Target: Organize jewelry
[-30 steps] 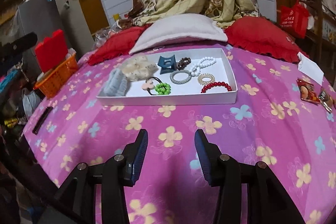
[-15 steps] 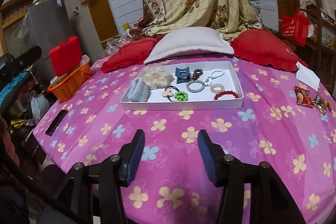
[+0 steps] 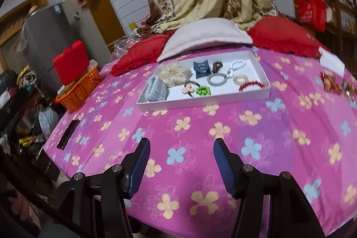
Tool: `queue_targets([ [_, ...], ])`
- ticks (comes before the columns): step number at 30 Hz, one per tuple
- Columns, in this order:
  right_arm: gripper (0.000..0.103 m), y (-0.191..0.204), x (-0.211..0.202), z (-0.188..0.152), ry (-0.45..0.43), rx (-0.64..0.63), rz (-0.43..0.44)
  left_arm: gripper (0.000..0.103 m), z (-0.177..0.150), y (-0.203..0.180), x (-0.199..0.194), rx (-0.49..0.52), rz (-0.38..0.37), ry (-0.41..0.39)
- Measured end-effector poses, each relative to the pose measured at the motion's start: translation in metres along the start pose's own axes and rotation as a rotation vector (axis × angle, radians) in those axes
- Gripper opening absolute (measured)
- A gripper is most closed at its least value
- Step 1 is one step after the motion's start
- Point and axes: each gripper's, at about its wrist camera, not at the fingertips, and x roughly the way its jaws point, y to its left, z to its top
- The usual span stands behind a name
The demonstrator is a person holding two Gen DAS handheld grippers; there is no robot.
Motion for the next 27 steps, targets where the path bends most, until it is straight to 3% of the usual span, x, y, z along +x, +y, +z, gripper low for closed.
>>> queue_targets([
  [9, 0.057, -0.003, -0.007, -0.008, -0.018, -0.001, -0.062, 0.086, -0.022, 0.007, 0.011, -0.032, -0.004, 0.105],
  [27, 0.061, 0.024, -0.022, -0.017, -0.054, -0.082, -0.097, 0.086, -0.037, 0.005, 0.006, -0.036, -0.053, 0.172],
])
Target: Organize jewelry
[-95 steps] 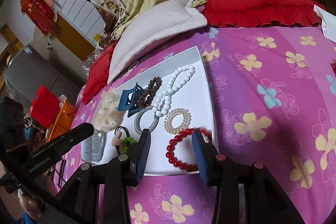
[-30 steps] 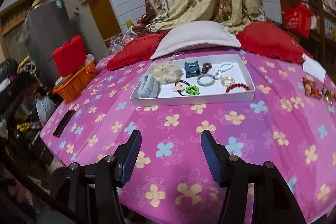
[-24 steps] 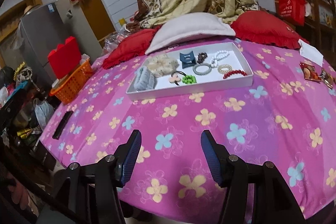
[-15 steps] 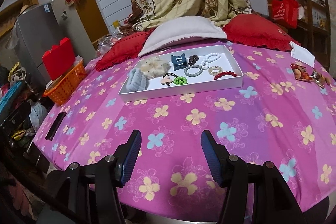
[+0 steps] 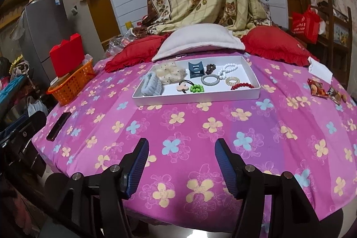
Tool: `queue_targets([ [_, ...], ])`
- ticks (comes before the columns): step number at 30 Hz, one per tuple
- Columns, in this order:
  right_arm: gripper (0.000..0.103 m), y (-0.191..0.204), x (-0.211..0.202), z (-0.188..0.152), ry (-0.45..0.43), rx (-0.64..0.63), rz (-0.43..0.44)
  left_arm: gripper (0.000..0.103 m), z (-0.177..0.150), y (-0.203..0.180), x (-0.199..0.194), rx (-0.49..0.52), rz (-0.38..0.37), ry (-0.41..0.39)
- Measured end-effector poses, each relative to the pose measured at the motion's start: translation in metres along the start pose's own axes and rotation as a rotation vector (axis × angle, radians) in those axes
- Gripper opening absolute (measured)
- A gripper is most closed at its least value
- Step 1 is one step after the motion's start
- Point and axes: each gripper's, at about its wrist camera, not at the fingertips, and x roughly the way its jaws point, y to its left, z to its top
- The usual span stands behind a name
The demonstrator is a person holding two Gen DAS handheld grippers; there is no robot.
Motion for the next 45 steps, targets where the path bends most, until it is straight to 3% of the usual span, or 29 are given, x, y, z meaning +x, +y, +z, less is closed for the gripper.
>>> queue_targets([
  [11, 0.062, 0.010, 0.000, -0.001, 0.005, -0.030, 0.001, 0.086, -0.004, 0.002, -0.003, 0.005, 0.036, -0.011],
  [45, 0.067, 0.003, 0.013, -0.012, 0.039, -0.034, -0.051, 0.086, -0.019, -0.011, 0.024, 0.022, -0.003, 0.130],
])
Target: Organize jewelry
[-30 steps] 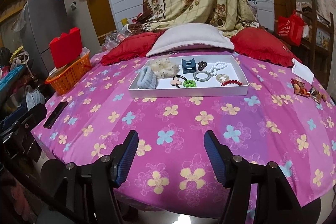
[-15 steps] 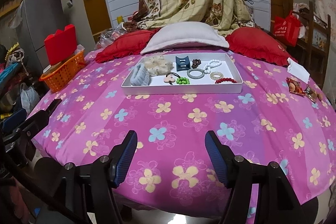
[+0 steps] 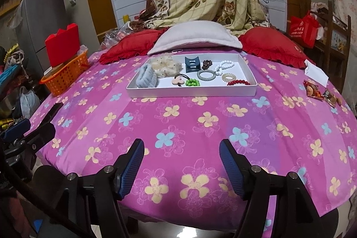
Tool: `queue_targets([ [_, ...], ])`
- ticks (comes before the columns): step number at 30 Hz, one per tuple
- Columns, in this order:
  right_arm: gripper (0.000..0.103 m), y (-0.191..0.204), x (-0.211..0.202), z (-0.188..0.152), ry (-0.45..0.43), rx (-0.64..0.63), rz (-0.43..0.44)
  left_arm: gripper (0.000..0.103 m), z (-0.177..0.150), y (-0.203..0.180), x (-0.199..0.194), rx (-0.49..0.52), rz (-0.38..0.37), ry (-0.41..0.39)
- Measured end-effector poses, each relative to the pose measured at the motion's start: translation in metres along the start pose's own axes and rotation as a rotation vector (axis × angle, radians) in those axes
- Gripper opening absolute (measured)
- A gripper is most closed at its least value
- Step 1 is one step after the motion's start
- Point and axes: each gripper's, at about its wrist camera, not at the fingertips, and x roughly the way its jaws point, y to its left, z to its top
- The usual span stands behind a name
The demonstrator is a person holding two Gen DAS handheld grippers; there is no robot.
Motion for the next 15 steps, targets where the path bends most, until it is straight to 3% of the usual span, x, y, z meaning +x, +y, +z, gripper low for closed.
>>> queue_targets([
  [7, 0.067, -0.018, 0.018, 0.011, 0.041, 0.033, -0.016, 0.086, 0.021, 0.012, 0.022, -0.008, -0.023, 0.014],
  [15, 0.067, -0.022, 0.058, 0.044, 0.103, -0.002, -0.020, 0.086, 0.065, 0.014, 0.102, -0.017, -0.057, 0.019],
])
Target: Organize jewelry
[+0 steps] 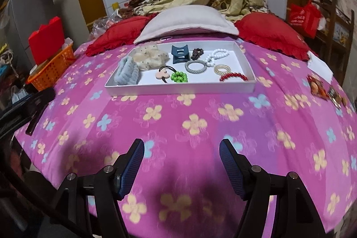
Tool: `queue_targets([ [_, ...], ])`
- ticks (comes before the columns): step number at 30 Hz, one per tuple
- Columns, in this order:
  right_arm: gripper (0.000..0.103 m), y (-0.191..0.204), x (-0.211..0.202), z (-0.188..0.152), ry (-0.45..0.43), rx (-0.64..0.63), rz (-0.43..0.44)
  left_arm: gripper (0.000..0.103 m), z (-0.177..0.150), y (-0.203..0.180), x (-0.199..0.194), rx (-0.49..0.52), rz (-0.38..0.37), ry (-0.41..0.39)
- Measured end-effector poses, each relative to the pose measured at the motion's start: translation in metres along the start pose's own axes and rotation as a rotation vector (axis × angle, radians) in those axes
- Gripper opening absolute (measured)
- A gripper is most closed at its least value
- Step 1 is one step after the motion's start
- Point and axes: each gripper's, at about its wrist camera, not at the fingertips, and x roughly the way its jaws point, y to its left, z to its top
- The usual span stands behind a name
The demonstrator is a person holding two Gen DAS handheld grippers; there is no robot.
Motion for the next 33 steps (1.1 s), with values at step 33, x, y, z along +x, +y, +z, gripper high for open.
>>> queue_targets([
  [33, 0.047, 0.036, 0.144, 0.118, 0.109, -0.030, 0.075, 0.086, 0.023, 0.081, 0.095, -0.151, -0.017, 0.035],
])
